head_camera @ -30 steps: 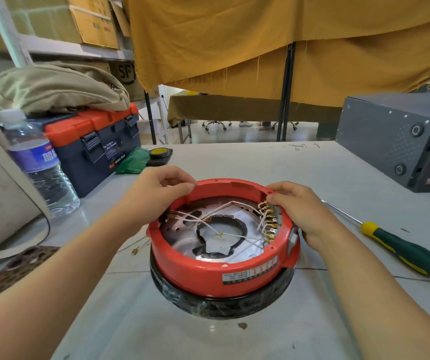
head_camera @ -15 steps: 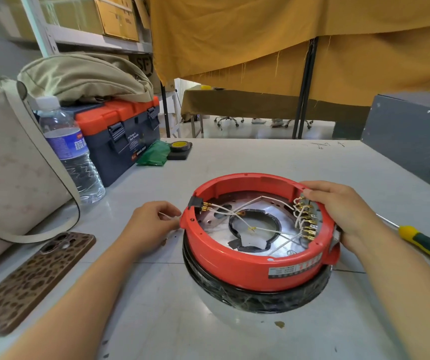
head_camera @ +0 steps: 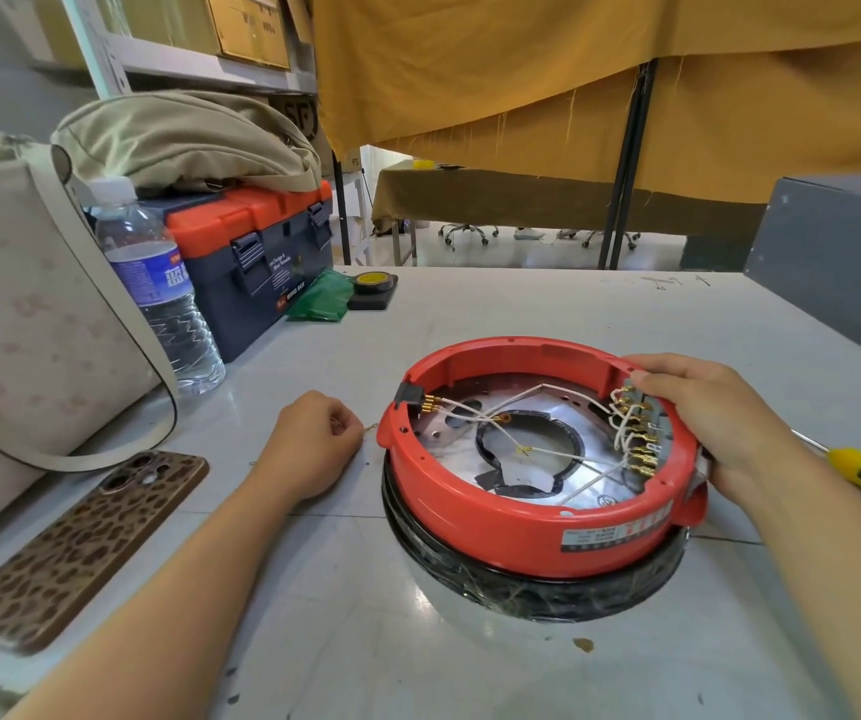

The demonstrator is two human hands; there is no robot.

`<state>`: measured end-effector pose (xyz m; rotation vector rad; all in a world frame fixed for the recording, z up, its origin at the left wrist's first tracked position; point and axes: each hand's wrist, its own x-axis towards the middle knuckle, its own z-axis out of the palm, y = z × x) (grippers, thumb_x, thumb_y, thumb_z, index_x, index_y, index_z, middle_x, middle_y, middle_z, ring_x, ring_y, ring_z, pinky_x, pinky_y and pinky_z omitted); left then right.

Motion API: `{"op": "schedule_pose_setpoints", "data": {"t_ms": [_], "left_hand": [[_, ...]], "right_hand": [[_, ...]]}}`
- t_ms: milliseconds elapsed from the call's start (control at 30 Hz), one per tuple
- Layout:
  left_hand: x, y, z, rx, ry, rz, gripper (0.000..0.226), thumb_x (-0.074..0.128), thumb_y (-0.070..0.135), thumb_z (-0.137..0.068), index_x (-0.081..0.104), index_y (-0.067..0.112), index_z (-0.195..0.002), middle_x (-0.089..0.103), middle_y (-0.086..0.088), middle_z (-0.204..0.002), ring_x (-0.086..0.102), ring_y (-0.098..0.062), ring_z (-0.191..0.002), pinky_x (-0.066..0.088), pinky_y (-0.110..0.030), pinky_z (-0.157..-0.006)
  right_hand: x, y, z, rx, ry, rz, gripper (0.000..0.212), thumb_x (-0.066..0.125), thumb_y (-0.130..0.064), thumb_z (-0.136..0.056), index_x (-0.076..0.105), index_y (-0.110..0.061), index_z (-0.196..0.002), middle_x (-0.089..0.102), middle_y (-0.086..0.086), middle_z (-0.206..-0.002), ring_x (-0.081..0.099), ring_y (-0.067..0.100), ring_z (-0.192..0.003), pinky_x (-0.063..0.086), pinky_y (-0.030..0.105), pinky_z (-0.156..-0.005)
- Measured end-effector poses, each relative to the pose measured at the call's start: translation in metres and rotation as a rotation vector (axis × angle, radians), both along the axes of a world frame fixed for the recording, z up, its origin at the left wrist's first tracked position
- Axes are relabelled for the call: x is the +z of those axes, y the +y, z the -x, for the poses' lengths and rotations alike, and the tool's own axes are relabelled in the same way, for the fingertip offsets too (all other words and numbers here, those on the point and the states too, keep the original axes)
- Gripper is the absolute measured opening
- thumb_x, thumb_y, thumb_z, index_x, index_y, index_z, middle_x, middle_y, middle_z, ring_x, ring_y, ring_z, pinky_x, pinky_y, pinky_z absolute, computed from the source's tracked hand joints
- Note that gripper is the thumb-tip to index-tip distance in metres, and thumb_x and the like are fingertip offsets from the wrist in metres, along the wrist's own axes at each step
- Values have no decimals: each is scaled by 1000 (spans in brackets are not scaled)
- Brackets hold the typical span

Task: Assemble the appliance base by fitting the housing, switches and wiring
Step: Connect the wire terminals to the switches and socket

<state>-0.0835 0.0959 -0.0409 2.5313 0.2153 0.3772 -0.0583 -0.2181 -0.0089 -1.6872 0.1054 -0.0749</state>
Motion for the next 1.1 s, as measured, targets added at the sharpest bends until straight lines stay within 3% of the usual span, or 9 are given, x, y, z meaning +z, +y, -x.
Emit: {"op": "schedule_pose_setpoints", "data": {"t_ms": [167, 500, 600, 800, 900, 967, 1100], "left_hand": [[0, 4, 1, 59, -97, 130, 8, 59, 16, -88, 66, 16, -83, 65, 2, -83, 58, -15, -79, 42, -25, -69], [1, 7, 2, 91, -152, 235, 9, 61, 16, -87, 65, 19, -79, 66, -2, -81, 58, -16, -76, 42, -24, -65], [4, 4, 3, 54, -200, 293, 11, 61, 13, -87, 62, 20, -78, 68, 1, -78, 61, -11, -74, 42, -21, -59], [11, -3, 10, -35, -308, 392, 15, 63, 6, -82, 64, 20, -78, 68, 0, -82, 64, -17, -80, 50, -23, -70], [14, -5, 12, -73, -368, 408, 14, 67, 13, -83, 62, 21, -73, 67, 4, -78, 60, -13, -71, 49, -28, -67], [15, -6, 14, -84, -404, 402, 14, 69, 19, -82, 61, 18, -72, 66, 2, -75, 60, -18, -70, 52, -34, -68], [18, -9, 17, -153, -426, 406, 10, 69, 15, -82, 62, 20, -87, 66, -2, -79, 62, -21, -76, 54, -39, -75]], "right_hand": [[0, 0, 0, 9, 3, -3, 19, 58, -8, -89, 71, -16, -101, 73, 11, -87, 69, 27, -72, 56, 36, -69], [-1, 0, -1, 4, -1, 12, 22, 57, -8, -90, 70, -14, -107, 72, 12, -92, 69, 31, -82, 56, 43, -81], [-1, 0, -1, 4, 0, 20, 21, 57, -8, -90, 69, -14, -106, 72, 13, -93, 68, 33, -84, 55, 45, -84], [-1, 0, -1, 6, 3, 16, 21, 57, -8, -90, 70, -15, -105, 72, 13, -92, 68, 31, -80, 56, 42, -79], [-1, 0, -1, 6, 6, 18, 21, 57, -8, -90, 69, -15, -107, 72, 12, -93, 69, 31, -83, 56, 43, -80], [-1, 0, -1, 6, 6, 19, 21, 57, -8, -90, 69, -15, -106, 72, 12, -92, 69, 30, -81, 56, 41, -78], [-1, 0, -1, 5, 5, 18, 20, 57, -9, -90, 70, -16, -104, 73, 11, -90, 69, 29, -78, 56, 40, -76]]}}
